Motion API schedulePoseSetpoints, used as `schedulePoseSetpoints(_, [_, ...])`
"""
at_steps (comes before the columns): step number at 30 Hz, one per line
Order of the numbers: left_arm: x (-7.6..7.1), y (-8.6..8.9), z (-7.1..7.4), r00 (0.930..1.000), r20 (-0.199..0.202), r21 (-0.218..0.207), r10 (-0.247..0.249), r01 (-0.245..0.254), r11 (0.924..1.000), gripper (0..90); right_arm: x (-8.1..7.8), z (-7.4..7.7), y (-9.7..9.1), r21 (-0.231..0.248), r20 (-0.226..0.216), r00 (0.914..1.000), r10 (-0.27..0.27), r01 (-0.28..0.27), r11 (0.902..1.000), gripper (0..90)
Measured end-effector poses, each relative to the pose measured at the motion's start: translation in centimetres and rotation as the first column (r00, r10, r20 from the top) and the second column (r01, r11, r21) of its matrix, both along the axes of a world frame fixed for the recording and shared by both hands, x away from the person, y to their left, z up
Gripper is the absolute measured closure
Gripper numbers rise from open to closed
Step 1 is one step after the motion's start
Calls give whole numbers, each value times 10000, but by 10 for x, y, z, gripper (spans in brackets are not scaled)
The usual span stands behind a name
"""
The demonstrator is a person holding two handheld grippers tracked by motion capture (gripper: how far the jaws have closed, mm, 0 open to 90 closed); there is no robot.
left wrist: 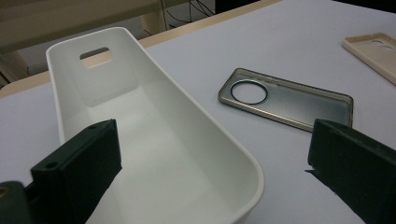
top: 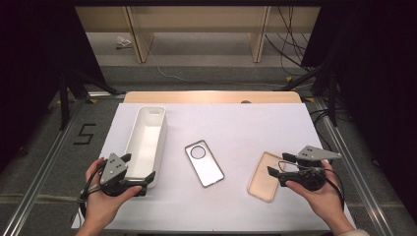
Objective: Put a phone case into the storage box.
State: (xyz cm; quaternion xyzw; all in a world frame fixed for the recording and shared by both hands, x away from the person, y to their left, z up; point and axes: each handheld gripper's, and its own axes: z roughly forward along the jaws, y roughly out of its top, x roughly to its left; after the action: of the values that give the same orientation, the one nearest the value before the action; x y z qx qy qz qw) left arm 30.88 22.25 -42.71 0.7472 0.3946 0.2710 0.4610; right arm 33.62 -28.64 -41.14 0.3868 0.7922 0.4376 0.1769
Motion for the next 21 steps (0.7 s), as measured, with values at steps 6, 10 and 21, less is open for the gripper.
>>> schedulePoseSetpoints(6, [0,0,0,10000,17,16,-6,6,10000,30,1,-1,7,-256,-204,9996,204,-209,9995,431])
schedulePoseSetpoints(10, [0,-1,0,10000,20,-2,10,-10,10000,37,3,-1,13,-523,-283,9985,474,-488,9974,676])
schedulePoseSetpoints(21, [-1,-3,1,10000,68,71,-16,16,10000,53,32,-17,74,-1435,-1852,9721,1439,-1716,9747,900])
